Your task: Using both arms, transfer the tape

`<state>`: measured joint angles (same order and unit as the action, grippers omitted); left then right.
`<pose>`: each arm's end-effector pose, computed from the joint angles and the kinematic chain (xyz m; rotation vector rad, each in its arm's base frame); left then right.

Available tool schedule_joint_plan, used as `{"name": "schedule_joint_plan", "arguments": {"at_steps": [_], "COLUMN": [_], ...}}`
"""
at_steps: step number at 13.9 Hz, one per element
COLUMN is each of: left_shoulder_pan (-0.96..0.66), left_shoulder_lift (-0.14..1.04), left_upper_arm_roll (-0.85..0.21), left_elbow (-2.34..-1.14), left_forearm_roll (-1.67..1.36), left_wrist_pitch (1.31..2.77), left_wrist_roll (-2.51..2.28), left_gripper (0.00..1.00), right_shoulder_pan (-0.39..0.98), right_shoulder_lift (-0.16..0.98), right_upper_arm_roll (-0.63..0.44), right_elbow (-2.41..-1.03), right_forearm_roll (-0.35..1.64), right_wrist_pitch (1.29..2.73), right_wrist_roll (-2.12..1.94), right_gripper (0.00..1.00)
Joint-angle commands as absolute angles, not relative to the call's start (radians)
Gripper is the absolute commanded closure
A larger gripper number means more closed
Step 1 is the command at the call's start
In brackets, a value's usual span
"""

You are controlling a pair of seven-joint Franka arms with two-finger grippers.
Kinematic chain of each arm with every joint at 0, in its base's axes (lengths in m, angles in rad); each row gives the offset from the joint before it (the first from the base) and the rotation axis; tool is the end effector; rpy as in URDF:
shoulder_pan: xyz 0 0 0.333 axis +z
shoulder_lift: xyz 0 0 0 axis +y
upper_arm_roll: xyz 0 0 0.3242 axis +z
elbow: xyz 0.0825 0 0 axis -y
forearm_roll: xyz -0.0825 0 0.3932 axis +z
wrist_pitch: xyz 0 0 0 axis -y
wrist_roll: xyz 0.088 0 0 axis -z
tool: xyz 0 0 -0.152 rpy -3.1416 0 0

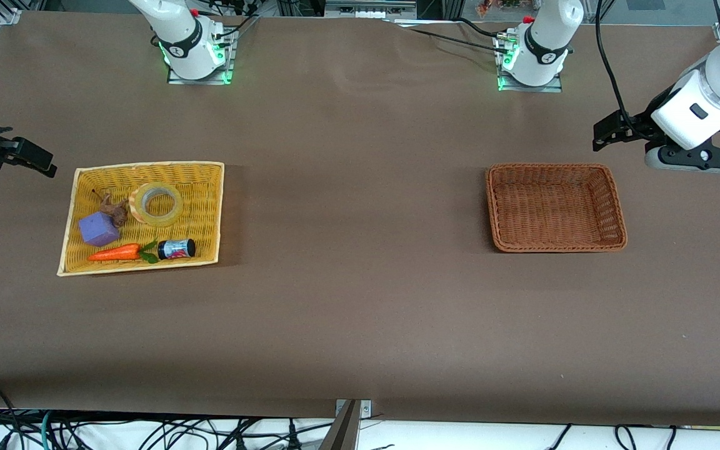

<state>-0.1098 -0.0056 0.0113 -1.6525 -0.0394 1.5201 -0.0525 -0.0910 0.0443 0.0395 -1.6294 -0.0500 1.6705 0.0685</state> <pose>0.5438 -0.0599 0.5482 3.1045 -0.0706 -0.2012 0.5827 -0.0376 0.5428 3.0885 -0.1777 -0.0043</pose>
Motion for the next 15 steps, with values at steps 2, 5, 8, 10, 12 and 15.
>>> {"name": "schedule_joint_plan", "arguments": {"at_steps": [2,5,8,10,12,15], "left_shoulder_pan": [-0.104,-0.104,-0.104,-0.104,-0.104,-0.104], "left_shoulder_lift": [-0.021,-0.021,-0.020,-0.021,-0.021,-0.021], "left_upper_arm_roll": [0.008,0.008,0.008,0.008,0.009,0.008], "left_elbow": [-1.664,-1.664,-1.666,-1.666,-1.666,-1.666], "left_forearm_roll": [-0.035,-0.035,-0.035,-0.035,-0.035,-0.035], "left_wrist_pitch": [1.528,1.528,1.528,1.528,1.528,1.526], "left_wrist_roll": [-0.046,-0.046,-0.046,-0.046,-0.046,-0.046], "left_gripper": [0.00,0.00,0.00,0.00,0.00,0.00], "right_shoulder_pan": [-0.097,-0.091,-0.086,-0.086,-0.086,-0.086], "right_shoulder_lift": [0.057,0.055,0.057,0.057,0.058,0.061], "right_upper_arm_roll": [0.043,0.049,0.052,0.051,0.051,0.051], "right_elbow": [-1.597,-1.597,-1.600,-1.601,-1.601,-1.601], "right_forearm_roll": [-0.049,-0.057,-0.063,-0.061,-0.061,-0.061], "right_wrist_pitch": [1.649,1.648,1.649,1.648,1.646,1.646], "right_wrist_roll": [0.061,0.058,0.071,0.071,0.066,0.060], "right_gripper": [0.00,0.00,0.00,0.00,0.00,0.00]}}
